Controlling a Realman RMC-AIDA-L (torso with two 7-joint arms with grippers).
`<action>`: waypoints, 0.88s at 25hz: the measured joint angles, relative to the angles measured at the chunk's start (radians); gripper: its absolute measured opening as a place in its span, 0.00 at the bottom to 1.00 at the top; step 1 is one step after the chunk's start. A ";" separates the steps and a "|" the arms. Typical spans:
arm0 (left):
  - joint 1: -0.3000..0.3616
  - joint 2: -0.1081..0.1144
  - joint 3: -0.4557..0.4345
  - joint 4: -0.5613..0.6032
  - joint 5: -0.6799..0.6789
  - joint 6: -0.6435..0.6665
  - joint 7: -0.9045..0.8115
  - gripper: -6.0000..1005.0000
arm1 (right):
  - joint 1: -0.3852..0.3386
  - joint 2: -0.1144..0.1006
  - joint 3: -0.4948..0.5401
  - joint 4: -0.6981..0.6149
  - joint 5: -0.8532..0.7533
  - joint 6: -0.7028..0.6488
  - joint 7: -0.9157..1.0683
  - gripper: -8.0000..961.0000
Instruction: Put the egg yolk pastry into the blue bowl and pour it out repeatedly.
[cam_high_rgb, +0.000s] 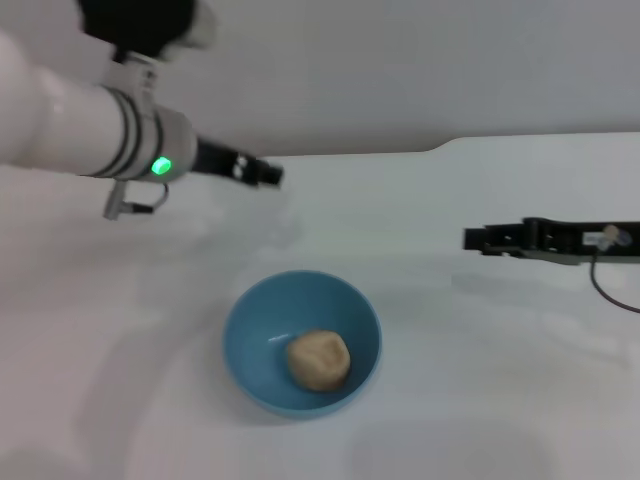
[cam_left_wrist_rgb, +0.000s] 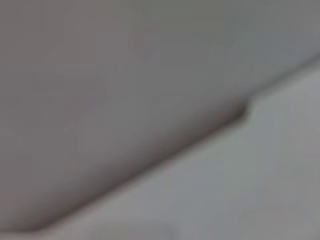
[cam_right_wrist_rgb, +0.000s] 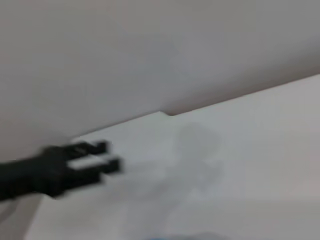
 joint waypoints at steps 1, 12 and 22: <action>0.037 -0.001 0.000 0.031 -0.002 -0.050 0.000 0.67 | -0.004 0.004 0.015 -0.004 -0.030 0.007 0.001 0.34; 0.469 0.003 0.225 0.080 -0.060 -1.050 0.044 0.67 | -0.034 0.019 0.026 0.065 -0.176 0.310 -0.068 0.34; 0.490 -0.004 0.375 -0.192 -0.078 -1.561 0.042 0.67 | -0.133 0.028 -0.304 0.094 -0.166 0.892 -0.164 0.34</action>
